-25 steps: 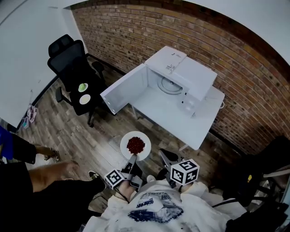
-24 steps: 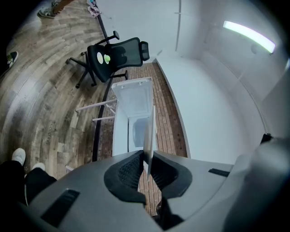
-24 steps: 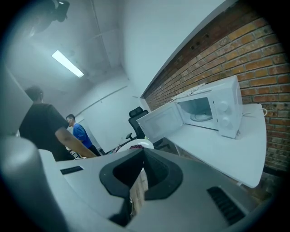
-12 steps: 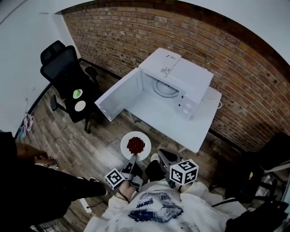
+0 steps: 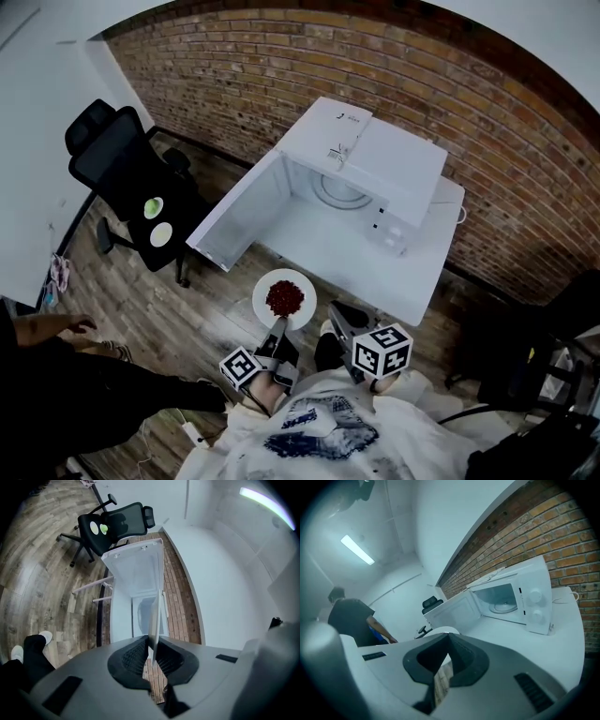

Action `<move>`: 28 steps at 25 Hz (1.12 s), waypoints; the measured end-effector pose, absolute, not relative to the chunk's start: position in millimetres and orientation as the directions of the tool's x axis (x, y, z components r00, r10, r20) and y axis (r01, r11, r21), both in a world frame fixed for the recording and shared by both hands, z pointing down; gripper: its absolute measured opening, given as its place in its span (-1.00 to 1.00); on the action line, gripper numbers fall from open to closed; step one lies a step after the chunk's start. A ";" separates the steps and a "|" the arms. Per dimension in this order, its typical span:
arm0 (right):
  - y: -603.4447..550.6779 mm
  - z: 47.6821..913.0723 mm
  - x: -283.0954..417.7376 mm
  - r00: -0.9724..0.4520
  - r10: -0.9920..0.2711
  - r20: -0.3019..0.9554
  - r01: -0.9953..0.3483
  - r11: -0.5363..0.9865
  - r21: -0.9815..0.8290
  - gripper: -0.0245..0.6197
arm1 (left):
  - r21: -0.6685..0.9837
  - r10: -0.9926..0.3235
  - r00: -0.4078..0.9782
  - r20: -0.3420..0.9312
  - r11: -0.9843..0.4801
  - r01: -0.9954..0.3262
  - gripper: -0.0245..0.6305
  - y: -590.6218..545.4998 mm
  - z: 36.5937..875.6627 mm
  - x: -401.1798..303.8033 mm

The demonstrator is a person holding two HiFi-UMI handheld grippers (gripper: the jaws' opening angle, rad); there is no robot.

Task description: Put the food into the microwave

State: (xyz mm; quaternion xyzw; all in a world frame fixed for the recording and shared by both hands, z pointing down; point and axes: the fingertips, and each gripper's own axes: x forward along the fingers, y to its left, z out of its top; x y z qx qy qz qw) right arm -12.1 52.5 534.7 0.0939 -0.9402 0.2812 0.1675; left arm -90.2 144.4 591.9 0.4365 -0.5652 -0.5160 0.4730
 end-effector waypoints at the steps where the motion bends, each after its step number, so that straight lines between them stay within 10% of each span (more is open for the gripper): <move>1: 45.2 535.4 -18.0 -0.926 -0.088 0.367 -0.277 0.820 -0.501 -0.88 | 0.996 -0.983 -0.163 0.086 0.088 -0.006 -0.81 135.9 591.7 -97.0; 28: -120.9 546.6 -95.6 -0.905 -0.208 0.371 -0.391 0.751 -0.532 -0.88 | 0.994 -0.993 0.033 0.109 0.108 -0.027 -0.81 -53.1 588.8 -172.9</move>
